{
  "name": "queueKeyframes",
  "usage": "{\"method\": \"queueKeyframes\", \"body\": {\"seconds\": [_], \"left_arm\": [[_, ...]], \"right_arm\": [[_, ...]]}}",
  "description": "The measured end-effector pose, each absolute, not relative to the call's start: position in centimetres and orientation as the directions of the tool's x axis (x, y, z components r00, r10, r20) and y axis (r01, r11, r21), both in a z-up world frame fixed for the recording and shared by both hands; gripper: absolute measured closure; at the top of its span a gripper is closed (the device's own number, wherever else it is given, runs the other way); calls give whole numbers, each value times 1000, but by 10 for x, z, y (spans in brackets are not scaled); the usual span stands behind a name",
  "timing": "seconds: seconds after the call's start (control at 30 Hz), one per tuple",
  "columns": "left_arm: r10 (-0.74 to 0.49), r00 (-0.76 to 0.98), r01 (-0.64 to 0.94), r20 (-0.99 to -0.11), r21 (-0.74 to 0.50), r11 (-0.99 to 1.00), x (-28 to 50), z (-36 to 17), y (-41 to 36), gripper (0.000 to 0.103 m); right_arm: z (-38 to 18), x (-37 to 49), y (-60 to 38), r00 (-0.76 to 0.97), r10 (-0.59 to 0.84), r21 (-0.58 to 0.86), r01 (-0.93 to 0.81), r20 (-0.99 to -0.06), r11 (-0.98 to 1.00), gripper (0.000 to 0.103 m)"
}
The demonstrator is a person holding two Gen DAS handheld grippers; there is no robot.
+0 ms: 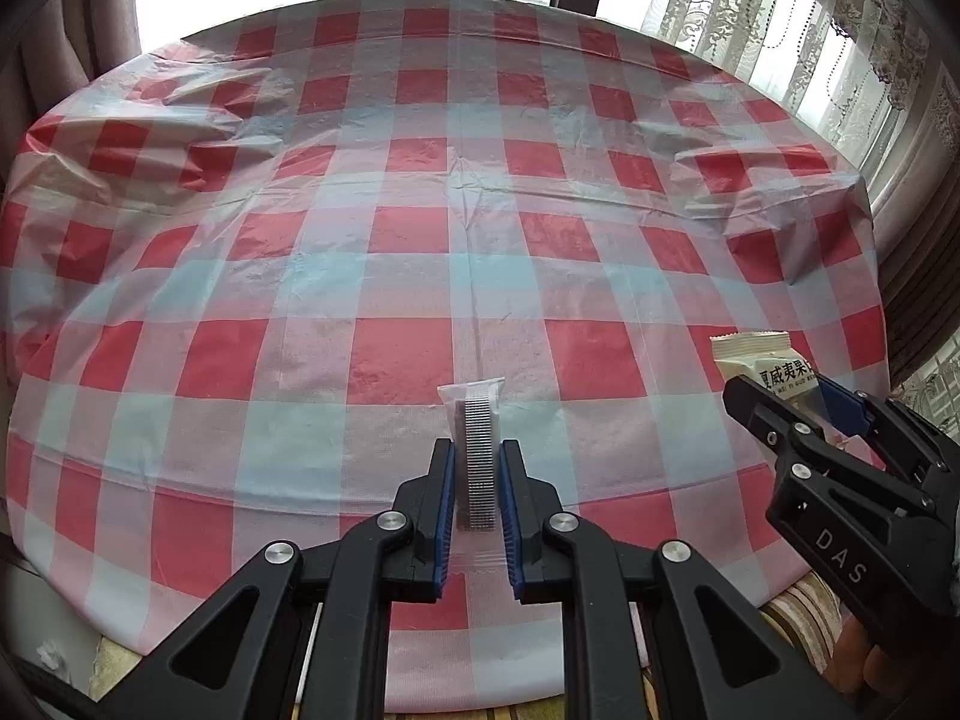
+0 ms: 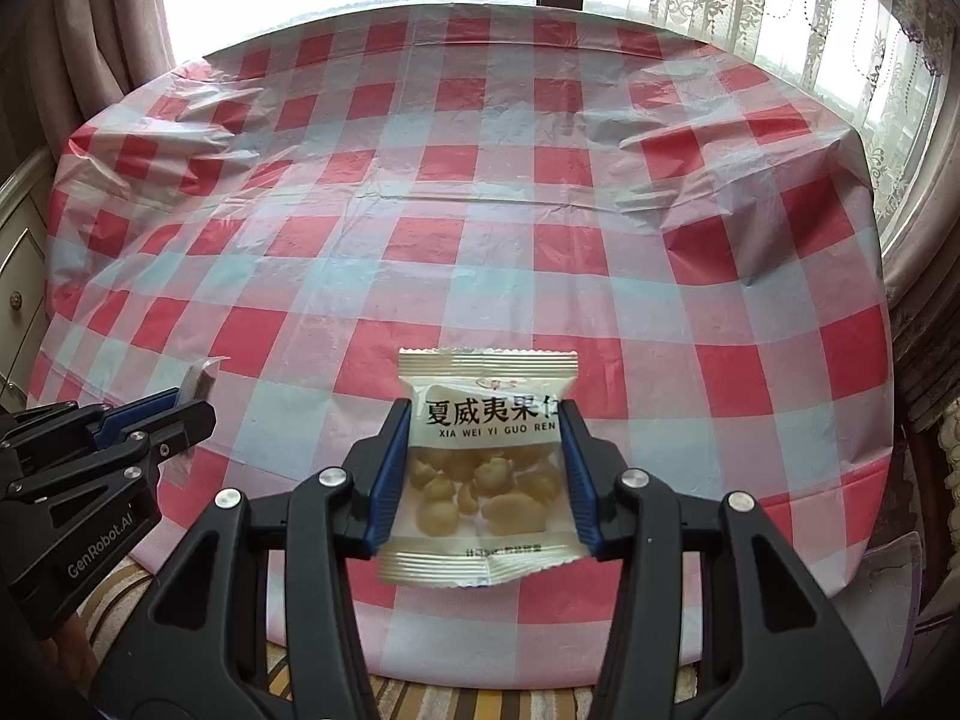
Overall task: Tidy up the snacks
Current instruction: 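Carry the stick packet and nut packet over the white box, then open both tools to drop the packets into the box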
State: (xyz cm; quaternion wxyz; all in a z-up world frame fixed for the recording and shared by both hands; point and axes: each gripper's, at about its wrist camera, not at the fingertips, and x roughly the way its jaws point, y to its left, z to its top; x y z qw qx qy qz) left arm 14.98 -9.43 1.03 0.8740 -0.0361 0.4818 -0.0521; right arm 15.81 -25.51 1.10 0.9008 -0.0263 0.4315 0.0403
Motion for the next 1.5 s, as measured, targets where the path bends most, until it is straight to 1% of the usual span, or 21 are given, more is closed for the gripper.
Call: {"method": "queueKeyframes", "body": {"seconds": [0.67, 1.13, 1.5], "left_arm": [[-193, 527, 232, -827, -78, 970, 115, 32, -177, 88], [-296, 479, 421, -826, -80, 904, 80, 42, -257, 88], [-342, 448, 537, -826, -57, 841, 49, 44, -310, 88]], "right_arm": [[30, 99, -330, 647, -15, 9, 34, -762, 999, 52], [50, 43, -399, 653, -131, -9, 187, -746, 982, 52], [47, -2, -452, 615, -212, -21, 303, -759, 953, 52]]}}
